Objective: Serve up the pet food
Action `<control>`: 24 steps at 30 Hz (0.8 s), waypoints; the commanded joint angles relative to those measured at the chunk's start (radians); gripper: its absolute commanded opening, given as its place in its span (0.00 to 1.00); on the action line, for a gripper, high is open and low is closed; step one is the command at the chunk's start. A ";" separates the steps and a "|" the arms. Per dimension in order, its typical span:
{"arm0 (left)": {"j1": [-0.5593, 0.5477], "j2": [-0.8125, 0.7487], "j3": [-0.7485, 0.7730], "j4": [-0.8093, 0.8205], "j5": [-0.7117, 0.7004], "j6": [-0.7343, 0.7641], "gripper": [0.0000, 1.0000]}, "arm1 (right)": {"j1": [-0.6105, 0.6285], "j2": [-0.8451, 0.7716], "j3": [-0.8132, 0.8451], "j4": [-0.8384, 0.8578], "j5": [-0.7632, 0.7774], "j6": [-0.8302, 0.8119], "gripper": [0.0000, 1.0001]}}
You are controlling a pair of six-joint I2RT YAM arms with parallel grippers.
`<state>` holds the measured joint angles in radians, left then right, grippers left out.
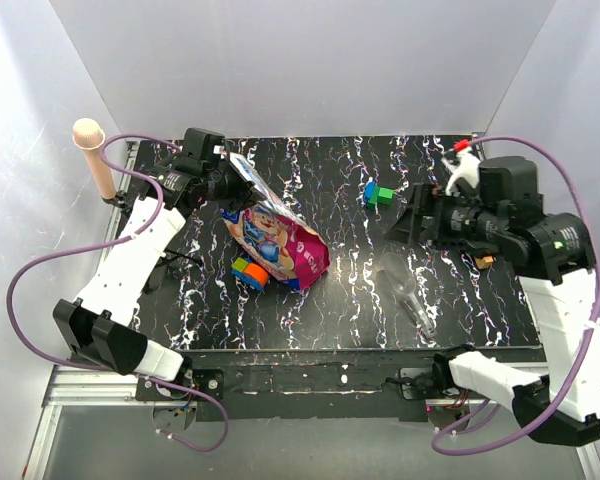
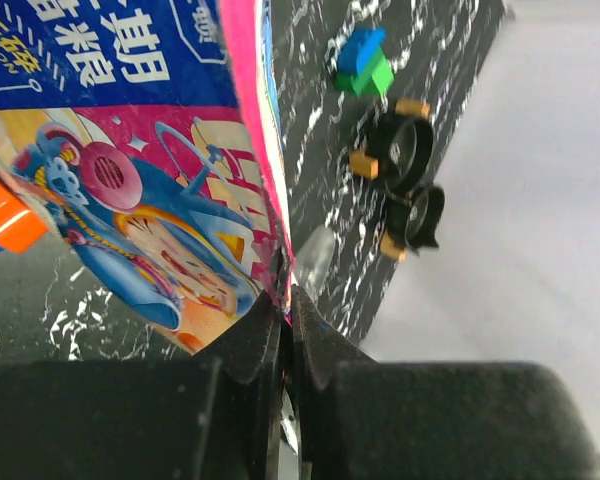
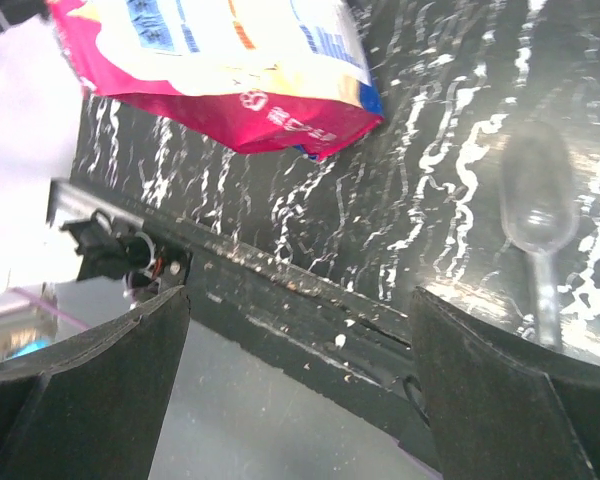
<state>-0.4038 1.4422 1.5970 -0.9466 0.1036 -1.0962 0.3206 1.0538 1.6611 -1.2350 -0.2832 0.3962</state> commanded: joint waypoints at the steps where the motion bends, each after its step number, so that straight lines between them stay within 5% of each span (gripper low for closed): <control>1: 0.002 -0.057 0.057 0.129 0.238 0.073 0.00 | 0.141 0.032 -0.017 0.126 0.019 0.052 0.95; 10: -0.024 -0.049 0.031 0.196 0.441 0.092 0.00 | 0.400 0.135 0.026 0.224 0.179 0.101 0.96; 17: -0.158 -0.100 0.001 0.230 0.369 0.018 0.00 | 0.509 0.219 0.109 0.282 0.279 0.152 0.83; 24: -0.161 -0.149 -0.049 0.200 0.343 -0.001 0.00 | 0.574 0.336 0.235 0.261 0.368 0.104 0.73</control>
<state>-0.5529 1.4139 1.5253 -0.8650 0.3191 -1.0531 0.8600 1.3365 1.7981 -1.0115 0.0036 0.5224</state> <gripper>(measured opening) 0.019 0.765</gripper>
